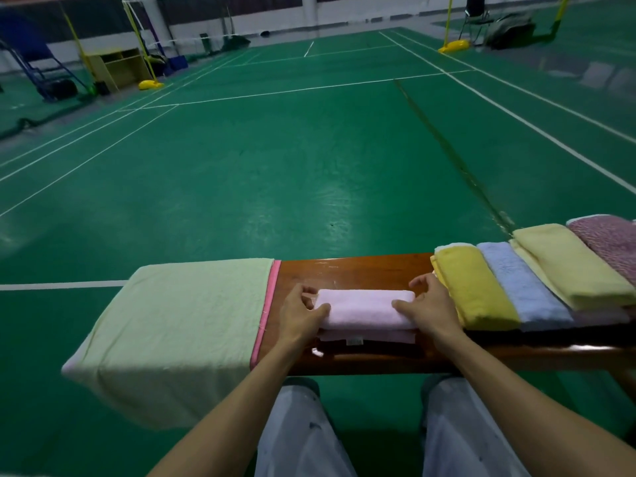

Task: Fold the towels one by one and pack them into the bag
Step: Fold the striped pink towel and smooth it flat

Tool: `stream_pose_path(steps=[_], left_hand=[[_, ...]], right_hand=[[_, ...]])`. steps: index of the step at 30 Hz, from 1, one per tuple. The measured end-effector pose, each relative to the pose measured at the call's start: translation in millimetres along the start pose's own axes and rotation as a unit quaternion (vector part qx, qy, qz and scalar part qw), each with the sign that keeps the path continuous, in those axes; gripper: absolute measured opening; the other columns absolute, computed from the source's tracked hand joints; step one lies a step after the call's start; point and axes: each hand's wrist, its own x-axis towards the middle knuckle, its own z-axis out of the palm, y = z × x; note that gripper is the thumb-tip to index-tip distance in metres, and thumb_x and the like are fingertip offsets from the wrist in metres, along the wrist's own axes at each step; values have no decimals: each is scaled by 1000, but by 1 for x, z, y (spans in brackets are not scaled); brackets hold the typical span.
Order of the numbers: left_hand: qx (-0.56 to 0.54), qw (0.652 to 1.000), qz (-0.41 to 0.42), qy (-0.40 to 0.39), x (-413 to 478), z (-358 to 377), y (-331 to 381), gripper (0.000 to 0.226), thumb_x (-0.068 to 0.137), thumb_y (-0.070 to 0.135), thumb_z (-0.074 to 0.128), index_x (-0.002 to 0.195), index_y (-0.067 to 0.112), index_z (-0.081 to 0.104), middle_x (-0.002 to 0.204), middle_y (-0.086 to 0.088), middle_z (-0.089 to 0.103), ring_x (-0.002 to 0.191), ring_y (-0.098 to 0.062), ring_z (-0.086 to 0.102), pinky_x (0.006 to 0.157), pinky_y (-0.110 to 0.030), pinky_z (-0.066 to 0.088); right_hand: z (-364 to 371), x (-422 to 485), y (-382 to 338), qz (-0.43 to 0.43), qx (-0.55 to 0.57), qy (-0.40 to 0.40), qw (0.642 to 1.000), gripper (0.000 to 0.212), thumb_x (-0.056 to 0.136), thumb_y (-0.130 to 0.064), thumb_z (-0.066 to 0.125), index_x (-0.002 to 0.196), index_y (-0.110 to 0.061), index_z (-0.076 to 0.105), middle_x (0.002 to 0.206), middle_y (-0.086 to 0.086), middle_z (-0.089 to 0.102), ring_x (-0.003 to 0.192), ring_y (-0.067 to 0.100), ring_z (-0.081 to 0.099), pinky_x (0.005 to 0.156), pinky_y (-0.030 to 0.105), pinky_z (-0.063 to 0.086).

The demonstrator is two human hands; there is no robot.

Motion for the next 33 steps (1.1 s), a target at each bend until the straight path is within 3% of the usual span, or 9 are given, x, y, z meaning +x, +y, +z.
stream_pose_path(steps=[7, 11, 15, 18, 21, 24, 27, 29, 33], left_hand=[[231, 963, 132, -35, -4, 0, -2, 36, 81, 33, 64, 112, 30, 47, 115, 4, 47, 98, -13, 52, 79, -23, 49], [272, 928, 253, -14, 3, 7, 13, 34, 91, 35, 55, 122, 23, 52, 135, 1, 41, 125, -18, 37, 106, -34, 36], [342, 879, 299, -145, 10, 30, 9, 48, 102, 45, 31, 143, 23, 37, 155, 0, 30, 145, -19, 19, 120, -43, 16], [356, 880, 268, -163, 10, 32, -12, 58, 99, 56, 22, 151, 31, 21, 160, 6, 14, 148, -14, 2, 121, -44, 1], [347, 897, 222, -161, 9, 22, -23, 64, 95, 64, 19, 152, 36, 9, 161, 10, -2, 148, -14, -7, 115, -42, -9], [300, 922, 174, -173, 10, 12, -30, 65, 90, 62, 9, 150, 41, -1, 161, 7, -10, 148, -18, -11, 116, -46, -8], [268, 927, 173, -197, 13, 2, -37, 70, 84, 75, 9, 147, 47, 1, 162, 6, -3, 148, -21, -5, 117, -51, -2], [232, 932, 162, -228, 16, -6, -35, 73, 83, 80, 23, 148, 46, 13, 161, 8, 7, 147, -21, 2, 116, -53, 4], [124, 951, 136, -250, 16, -21, -33, 54, 86, 42, 66, 126, 59, 35, 145, 15, 30, 136, -18, 23, 113, -51, 26]], right_hand=[[-3, -9, -6, -89, -222, 5, 971, 49, 77, -37, 76, 116, -22, 51, 103, 1, 58, 91, 18, 53, 69, 25, 38], [-1, 1, -6, -177, -169, -29, 969, 67, 73, -55, 71, 131, -24, 55, 129, 8, 47, 122, 25, 43, 98, 33, 38], [14, 5, 2, -160, -208, -146, 954, 123, 47, -103, 11, 147, -37, 39, 158, 6, 24, 146, 28, 18, 119, 45, 19], [18, 2, 22, -140, -258, -174, 940, 127, 40, -102, -15, 147, -50, 29, 163, -1, 12, 150, 27, 6, 120, 50, 15], [16, -5, 30, -125, -255, -186, 941, 106, 52, -100, -4, 144, -58, 24, 165, -3, 3, 151, 26, -2, 120, 50, 7], [16, -5, 24, -105, -246, -199, 943, 66, 78, -71, 15, 142, -61, 24, 165, 0, 0, 151, 25, -7, 119, 49, -1], [12, -4, 20, -92, -235, -233, 939, 68, 75, -62, 25, 143, -58, 27, 163, 2, 7, 150, 26, -4, 118, 47, -1], [5, -2, 20, -96, -227, -251, 936, 69, 72, -65, 33, 141, -57, 29, 159, 3, 16, 150, 27, 1, 118, 46, 3], [-5, -1, 23, -131, -154, -254, 946, 50, 78, -57, 64, 119, -66, 37, 139, 0, 37, 136, 24, 29, 115, 45, 21]])
